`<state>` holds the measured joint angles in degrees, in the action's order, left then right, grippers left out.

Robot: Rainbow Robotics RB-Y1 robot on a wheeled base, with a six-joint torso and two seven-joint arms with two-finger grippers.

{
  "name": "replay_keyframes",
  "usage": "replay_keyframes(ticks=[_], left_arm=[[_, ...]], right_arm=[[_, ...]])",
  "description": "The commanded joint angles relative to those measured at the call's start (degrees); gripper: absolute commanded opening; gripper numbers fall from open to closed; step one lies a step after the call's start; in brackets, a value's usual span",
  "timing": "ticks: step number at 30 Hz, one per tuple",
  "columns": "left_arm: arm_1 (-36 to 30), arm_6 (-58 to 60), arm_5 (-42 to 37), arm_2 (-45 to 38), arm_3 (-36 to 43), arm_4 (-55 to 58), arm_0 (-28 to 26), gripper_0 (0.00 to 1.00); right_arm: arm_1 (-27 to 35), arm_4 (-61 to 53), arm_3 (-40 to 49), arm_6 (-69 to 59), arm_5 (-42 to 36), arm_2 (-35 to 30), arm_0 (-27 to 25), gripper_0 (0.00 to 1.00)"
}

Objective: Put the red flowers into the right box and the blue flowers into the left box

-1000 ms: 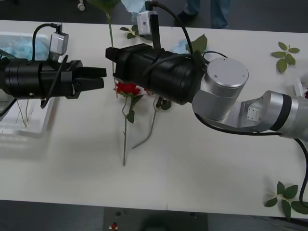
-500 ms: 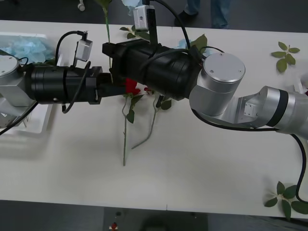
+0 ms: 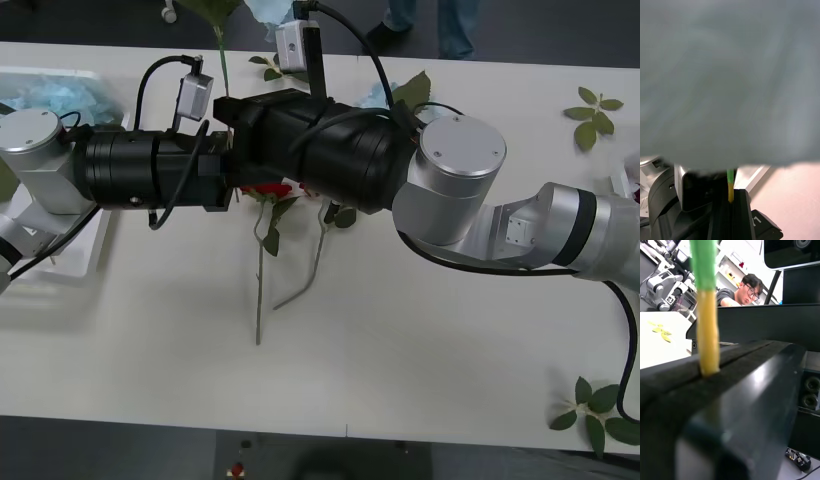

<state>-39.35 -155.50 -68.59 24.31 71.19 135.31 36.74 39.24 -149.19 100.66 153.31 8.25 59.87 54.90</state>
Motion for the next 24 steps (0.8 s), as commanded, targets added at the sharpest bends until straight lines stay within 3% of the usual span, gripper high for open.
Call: replay_keyframes(ticks=[1,8,9,10,11,12,13,24], left_arm=[[-0.3,0.5,0.3,-0.1,1.2,0.7,2.1,0.0],[-0.3,0.5,0.3,-0.2,1.2,0.7,2.0,0.0],[-0.3,0.5,0.2,-0.1,1.2,0.7,2.0,0.0],[-0.3,0.5,0.3,-0.2,1.2,0.7,2.0,0.0],[-0.3,0.5,0.3,-0.2,1.2,0.7,2.0,0.0],[-0.3,0.5,0.2,-0.2,1.2,0.7,2.0,0.0],[-0.3,0.5,0.3,-0.1,1.2,0.7,2.1,0.0],[-0.9,0.5,0.1,-0.3,1.2,1.6,2.0,0.0]], right_arm=[[0.0,-0.4,0.3,-1.5,0.0,-0.3,1.9,0.0],[0.0,-0.4,0.3,-1.5,0.0,-0.3,1.9,0.0],[0.0,-0.4,0.3,-1.5,0.0,-0.3,1.9,0.05],[0.0,-0.4,0.3,-1.5,0.0,-0.3,1.9,0.2],[0.0,-0.4,0.3,-1.5,0.0,-0.3,1.9,0.76],[0.0,-0.4,0.3,-1.5,0.0,-0.3,1.9,0.92],[0.0,-0.4,0.3,-1.5,0.0,-0.3,1.9,1.0],[0.3,-0.3,0.2,-1.4,0.3,-0.7,2.0,1.0]])
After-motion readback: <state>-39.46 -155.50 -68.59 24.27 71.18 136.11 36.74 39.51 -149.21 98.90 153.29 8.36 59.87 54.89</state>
